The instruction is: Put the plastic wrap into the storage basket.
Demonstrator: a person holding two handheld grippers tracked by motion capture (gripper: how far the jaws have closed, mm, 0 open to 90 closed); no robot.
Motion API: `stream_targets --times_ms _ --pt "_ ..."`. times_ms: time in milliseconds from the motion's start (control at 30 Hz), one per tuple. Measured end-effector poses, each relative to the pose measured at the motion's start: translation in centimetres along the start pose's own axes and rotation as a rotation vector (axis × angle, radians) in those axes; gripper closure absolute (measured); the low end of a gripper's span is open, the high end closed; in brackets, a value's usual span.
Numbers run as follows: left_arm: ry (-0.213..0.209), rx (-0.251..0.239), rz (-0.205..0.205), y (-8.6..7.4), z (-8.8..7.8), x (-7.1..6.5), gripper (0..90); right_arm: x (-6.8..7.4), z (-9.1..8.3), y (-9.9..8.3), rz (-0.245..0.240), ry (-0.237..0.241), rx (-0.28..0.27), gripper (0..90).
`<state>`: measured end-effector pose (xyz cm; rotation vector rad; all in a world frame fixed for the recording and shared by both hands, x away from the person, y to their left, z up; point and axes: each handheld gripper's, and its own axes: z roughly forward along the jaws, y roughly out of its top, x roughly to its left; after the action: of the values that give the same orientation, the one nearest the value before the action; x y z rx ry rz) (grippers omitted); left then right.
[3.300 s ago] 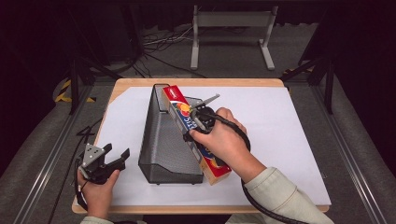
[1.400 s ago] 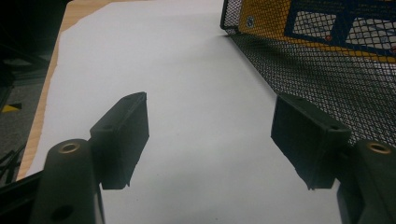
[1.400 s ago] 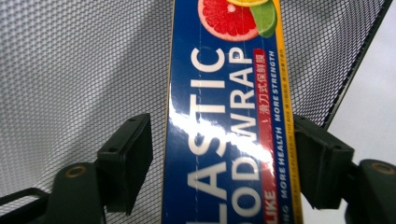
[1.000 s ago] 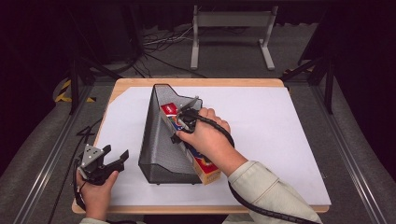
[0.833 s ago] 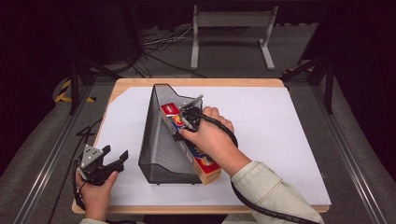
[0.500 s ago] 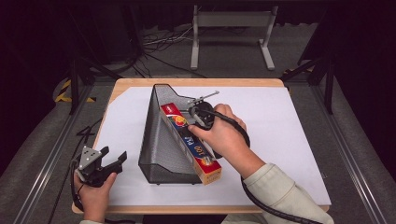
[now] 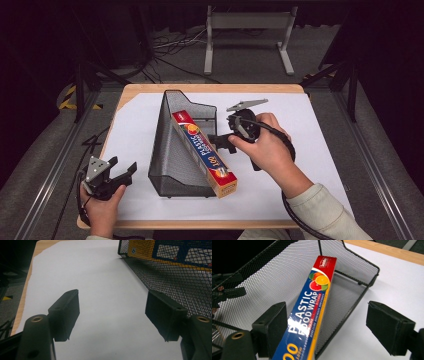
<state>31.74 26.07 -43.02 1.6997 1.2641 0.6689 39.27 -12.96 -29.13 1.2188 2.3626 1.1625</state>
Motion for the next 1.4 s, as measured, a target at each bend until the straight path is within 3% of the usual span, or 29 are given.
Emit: stream_targets --times_ms 300,467,567,633,767,1133,1400 --pt "0.002 0.01 0.001 0.0 0.1 0.0 28.1 -3.1 -2.9 -1.8 0.017 0.032 -0.041 17.3" --pt "0.001 0.023 0.006 -0.1 0.3 -0.1 28.2 -5.7 -4.8 -3.6 0.005 -0.008 -0.067 17.3" --pt "0.002 0.022 0.006 -0.1 0.3 -0.1 28.1 -6.6 -5.3 -4.2 -0.001 -0.014 -0.077 17.3" --pt "0.001 0.021 0.006 -0.1 0.3 -0.1 28.1 -8.1 -6.0 -5.1 -0.022 -0.033 -0.097 16.2" --pt "0.003 0.022 0.004 -0.1 0.3 -0.1 28.0 -9.4 -6.6 -6.0 -0.048 -0.048 -0.113 15.8" --pt "0.0 0.022 -0.002 -0.2 0.4 -0.1 28.0 -13.5 -7.3 -10.5 -0.04 -0.129 -0.146 13.9" --pt "0.0 0.023 0.002 -0.2 0.3 -0.1 28.0 -15.6 -6.1 -14.1 -0.001 -0.129 -0.149 13.3"
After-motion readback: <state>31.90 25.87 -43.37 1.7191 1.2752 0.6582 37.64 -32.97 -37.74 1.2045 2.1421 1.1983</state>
